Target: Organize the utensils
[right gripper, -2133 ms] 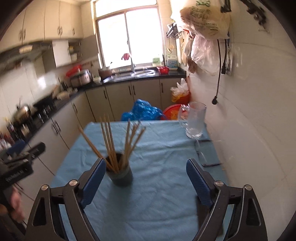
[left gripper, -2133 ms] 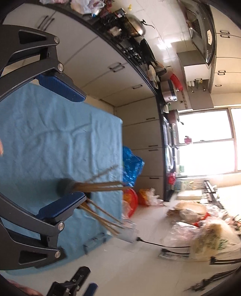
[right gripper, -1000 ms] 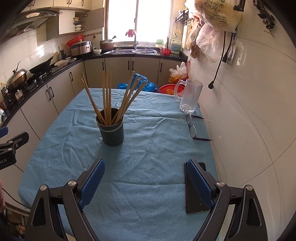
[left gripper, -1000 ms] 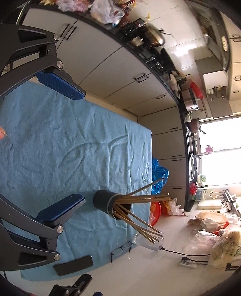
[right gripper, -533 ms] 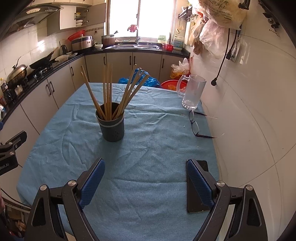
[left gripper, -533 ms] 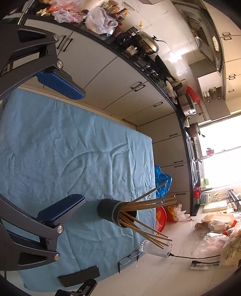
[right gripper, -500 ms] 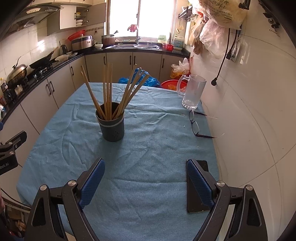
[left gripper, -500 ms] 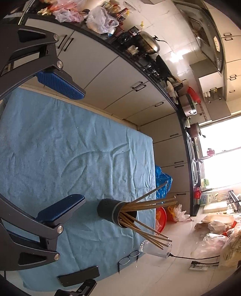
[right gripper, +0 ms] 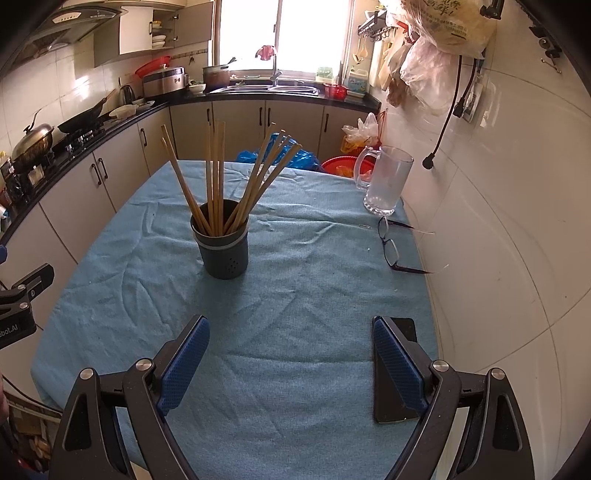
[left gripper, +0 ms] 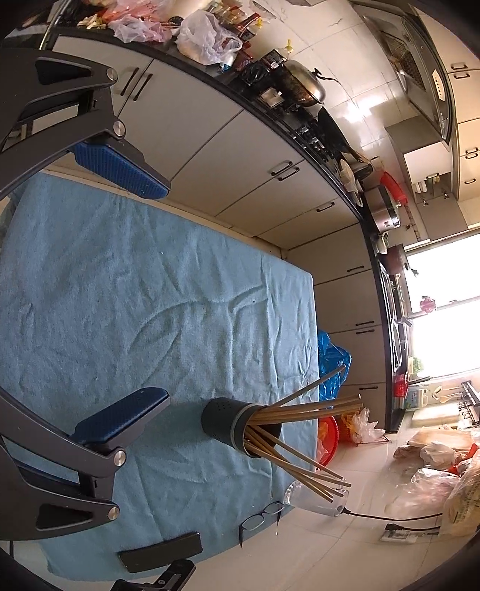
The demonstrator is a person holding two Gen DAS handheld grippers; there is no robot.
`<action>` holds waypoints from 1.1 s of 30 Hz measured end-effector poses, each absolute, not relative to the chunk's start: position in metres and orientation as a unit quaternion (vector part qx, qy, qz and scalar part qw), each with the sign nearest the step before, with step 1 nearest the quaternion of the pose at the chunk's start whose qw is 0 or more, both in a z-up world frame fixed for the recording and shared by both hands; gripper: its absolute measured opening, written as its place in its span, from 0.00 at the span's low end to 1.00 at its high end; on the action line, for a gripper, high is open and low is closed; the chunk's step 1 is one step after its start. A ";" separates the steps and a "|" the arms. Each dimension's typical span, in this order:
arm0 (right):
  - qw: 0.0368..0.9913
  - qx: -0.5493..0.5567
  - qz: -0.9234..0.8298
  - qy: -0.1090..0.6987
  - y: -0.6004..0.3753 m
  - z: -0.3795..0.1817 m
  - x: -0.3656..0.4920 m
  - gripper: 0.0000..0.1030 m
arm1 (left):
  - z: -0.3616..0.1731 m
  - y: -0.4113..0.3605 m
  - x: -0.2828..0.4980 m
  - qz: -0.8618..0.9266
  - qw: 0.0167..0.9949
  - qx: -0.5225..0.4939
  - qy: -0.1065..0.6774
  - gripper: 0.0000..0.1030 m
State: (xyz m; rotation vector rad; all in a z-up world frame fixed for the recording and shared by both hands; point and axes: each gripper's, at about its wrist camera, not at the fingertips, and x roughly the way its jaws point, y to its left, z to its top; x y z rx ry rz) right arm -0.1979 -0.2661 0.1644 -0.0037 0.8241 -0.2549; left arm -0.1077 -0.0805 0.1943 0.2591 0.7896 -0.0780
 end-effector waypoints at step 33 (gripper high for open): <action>0.905 -0.007 -0.119 0.409 -0.266 0.161 -0.195 0.90 | 0.190 -0.080 -0.108 -0.036 0.911 0.131 0.390 0.98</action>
